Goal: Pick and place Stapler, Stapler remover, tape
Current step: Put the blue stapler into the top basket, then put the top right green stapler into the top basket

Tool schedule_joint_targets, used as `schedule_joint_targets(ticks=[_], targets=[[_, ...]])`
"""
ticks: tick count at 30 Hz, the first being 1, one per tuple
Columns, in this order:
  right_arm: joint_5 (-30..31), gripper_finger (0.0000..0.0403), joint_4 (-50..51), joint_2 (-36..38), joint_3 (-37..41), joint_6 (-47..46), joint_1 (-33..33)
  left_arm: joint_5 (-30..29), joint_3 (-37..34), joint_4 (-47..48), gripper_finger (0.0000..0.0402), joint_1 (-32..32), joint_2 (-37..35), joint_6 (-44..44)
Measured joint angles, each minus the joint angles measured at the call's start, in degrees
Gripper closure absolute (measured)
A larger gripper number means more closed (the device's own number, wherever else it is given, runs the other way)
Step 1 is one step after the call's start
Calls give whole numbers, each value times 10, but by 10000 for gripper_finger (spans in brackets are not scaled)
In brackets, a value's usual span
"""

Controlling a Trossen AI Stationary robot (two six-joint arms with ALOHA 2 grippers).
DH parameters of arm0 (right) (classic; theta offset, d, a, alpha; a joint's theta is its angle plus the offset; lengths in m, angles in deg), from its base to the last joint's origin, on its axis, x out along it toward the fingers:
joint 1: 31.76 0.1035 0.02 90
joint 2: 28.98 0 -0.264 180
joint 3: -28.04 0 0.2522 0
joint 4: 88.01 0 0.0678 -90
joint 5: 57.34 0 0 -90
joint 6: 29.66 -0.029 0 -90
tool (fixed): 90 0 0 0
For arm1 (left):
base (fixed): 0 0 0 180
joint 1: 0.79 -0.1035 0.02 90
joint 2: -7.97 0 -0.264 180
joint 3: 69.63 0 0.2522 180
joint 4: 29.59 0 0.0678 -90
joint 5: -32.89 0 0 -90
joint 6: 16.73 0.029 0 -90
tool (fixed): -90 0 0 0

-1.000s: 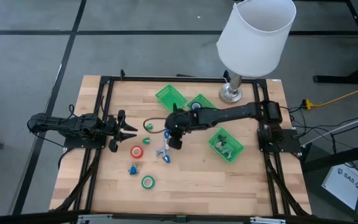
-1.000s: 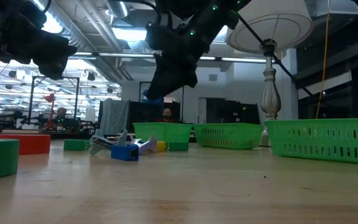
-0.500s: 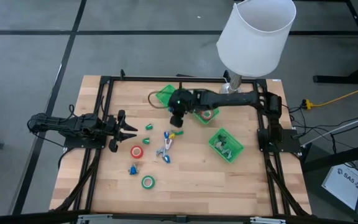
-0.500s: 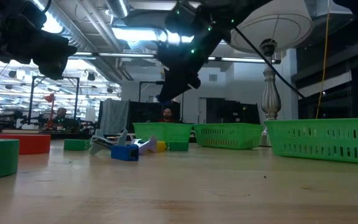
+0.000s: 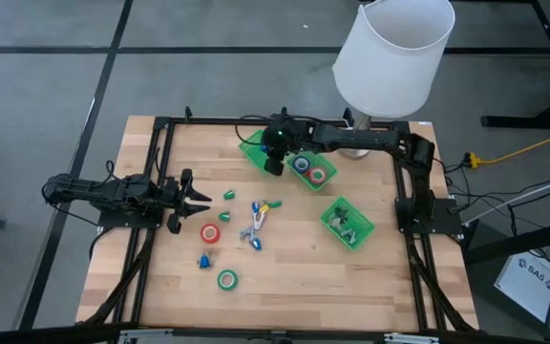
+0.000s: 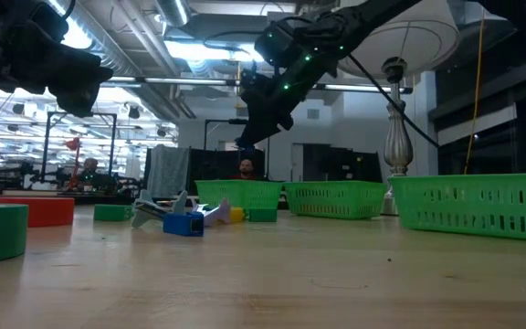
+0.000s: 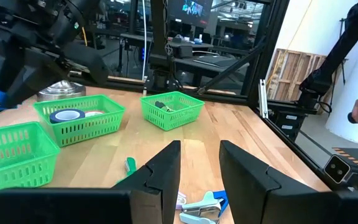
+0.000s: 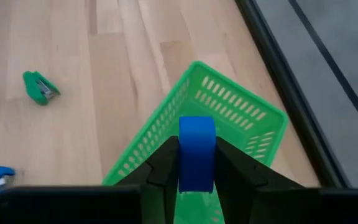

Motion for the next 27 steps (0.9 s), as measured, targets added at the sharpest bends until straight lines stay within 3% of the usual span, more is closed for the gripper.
schedule_joint_targets(ticks=[15,27], targets=[[0,222,0,0,0,14,-11,0,0,0,295,0,0,0],[-7,212,1,0,0,46,11,0,0,0,295,0,0,0]])
